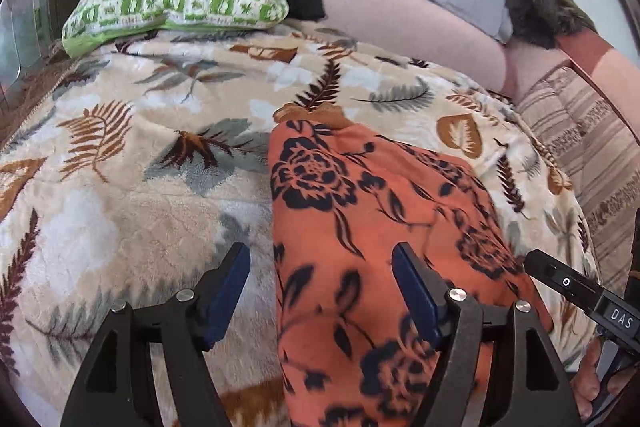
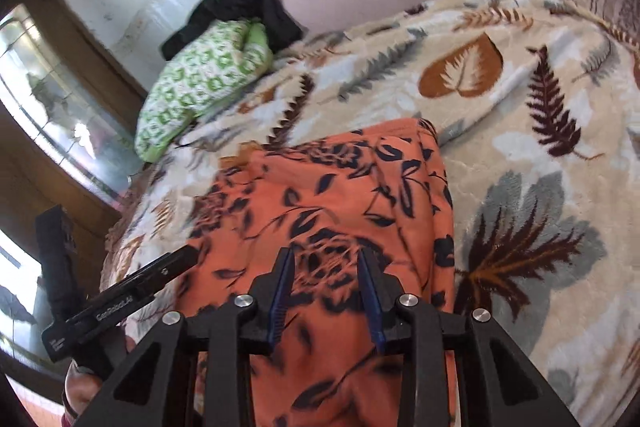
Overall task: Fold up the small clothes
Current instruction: 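Release the folded orange shirt and lift both tools away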
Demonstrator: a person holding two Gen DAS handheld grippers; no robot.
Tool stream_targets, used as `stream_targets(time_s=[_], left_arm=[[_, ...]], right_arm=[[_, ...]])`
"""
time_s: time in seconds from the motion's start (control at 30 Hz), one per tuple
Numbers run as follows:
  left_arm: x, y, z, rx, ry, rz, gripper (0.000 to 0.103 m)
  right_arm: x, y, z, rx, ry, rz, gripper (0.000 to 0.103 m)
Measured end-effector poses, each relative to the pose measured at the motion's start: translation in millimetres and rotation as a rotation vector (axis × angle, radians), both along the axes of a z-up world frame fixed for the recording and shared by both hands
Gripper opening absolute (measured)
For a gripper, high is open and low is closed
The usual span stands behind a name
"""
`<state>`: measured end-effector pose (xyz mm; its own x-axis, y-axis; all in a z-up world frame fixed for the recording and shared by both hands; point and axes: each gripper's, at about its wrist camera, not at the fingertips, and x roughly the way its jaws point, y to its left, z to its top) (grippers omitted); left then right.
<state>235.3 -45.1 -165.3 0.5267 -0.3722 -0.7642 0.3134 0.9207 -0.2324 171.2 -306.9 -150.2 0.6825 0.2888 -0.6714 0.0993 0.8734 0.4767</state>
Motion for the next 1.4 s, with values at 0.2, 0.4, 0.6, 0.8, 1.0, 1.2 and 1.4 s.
stream_targets(time_s=[0.2,0.4,0.6,0.8,1.0,1.2,1.4], left_arm=[[-36,-11,-33,0.138,0.067,-0.039,0.076],[-52,2,-11,0.094,0.047,-0.009,0.076],[-84,9,37,0.093,-0.046,0.012,0.077],[-107,14,91,0.163,-0.197,0.093,0.079],[-123,28,133,0.157,-0.308,0.181,0.081],[-137,29,158,0.178,-0.365,0.231,0.081],[-148,33,173,0.172,-0.396,0.255,0.081]], right_arm=[[-28,26,-24,-0.107,0.124,0.077,0.035],[-33,25,-17,-0.118,0.169,0.038,0.035],[-53,41,51,-0.281,0.072,-0.008,0.038],[-78,59,112,-0.427,-0.026,-0.045,0.038],[-99,67,152,-0.527,-0.091,-0.092,0.038],[-116,70,176,-0.572,-0.138,-0.128,0.038],[-130,73,189,-0.560,-0.171,-0.158,0.058]])
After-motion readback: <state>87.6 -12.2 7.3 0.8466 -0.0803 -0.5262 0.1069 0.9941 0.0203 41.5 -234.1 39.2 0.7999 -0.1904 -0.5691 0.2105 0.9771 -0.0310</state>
